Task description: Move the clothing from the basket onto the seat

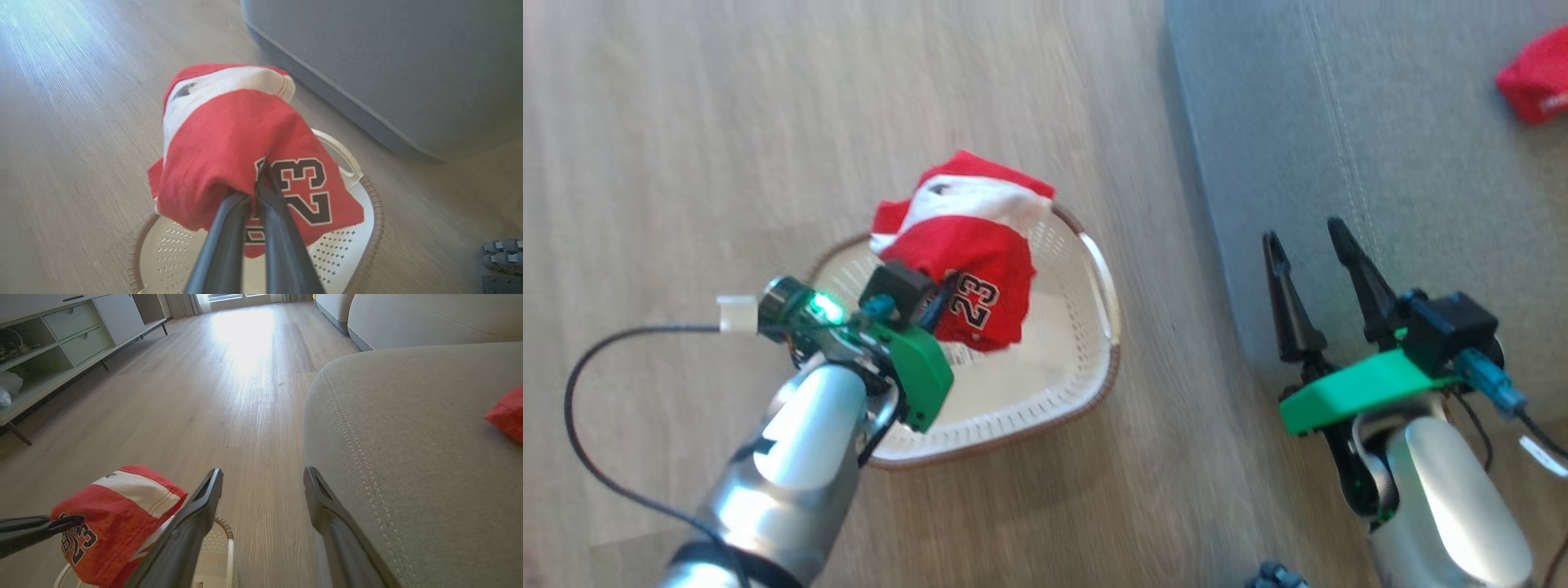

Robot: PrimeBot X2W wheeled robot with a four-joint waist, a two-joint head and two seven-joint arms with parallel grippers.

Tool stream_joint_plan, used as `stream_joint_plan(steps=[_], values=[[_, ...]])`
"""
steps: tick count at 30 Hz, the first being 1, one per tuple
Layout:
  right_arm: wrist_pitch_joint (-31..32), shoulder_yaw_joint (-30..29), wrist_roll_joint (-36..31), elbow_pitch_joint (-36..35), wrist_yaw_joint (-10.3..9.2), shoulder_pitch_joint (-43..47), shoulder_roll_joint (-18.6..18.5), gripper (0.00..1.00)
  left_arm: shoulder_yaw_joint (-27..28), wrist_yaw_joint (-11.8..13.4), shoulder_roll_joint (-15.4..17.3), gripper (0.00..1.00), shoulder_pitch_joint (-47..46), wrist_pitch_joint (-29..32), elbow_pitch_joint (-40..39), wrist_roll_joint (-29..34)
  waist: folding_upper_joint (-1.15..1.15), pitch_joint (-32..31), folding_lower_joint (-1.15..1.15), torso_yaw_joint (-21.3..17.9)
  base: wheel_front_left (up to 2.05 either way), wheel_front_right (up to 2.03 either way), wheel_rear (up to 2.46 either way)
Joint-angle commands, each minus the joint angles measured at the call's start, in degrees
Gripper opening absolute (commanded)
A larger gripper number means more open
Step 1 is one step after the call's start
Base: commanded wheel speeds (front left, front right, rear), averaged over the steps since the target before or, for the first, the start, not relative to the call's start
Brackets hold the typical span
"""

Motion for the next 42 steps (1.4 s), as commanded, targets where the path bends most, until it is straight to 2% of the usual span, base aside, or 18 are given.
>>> stream_joint_plan(steps=[1, 8, 20, 33, 42], values=[[-0.54, 0.71, 0.19, -1.11, -0.01, 1.64, -0.87, 1.00, 1.87, -0.13, 0.44, 0.00, 0.90, -0.78, -3.40, -0.55, 0.00, -5.19, 0.00, 4.01, 0.00, 0.00, 0.00], [-0.54, 0.83, 1.38, -0.82, -0.01, 5.10, -2.39, 1.00, 5.36, 0.91, 0.62, 0.00, 8.56, -0.78, -15.16, -1.18, 0.00, -13.19, 0.00, 6.81, 0.00, 0.00, 0.00], [-0.54, 2.74, 3.58, 0.02, -0.01, 9.94, -4.30, 1.00, 12.18, 3.50, 0.01, 0.00, 19.44, -0.78, -32.04, -0.25, 0.00, -23.52, 0.00, 9.00, 0.00, 0.00, 0.00], [-0.54, 3.23, 5.11, -1.83, -0.01, 11.75, -4.82, 1.00, 19.42, 5.85, -1.76, 0.00, 24.55, -0.79, -49.23, -2.93, 0.00, -25.32, 0.00, 10.15, 0.00, 0.00, 0.00], [-0.54, 4.10, 5.55, -2.91, -0.01, 11.69, -5.22, 1.00, 19.24, 7.24, -1.86, 0.00, 23.96, -0.79, -61.25, -4.63, 0.00, -25.41, 0.00, 10.60, 0.00, 0.00, 0.00]])
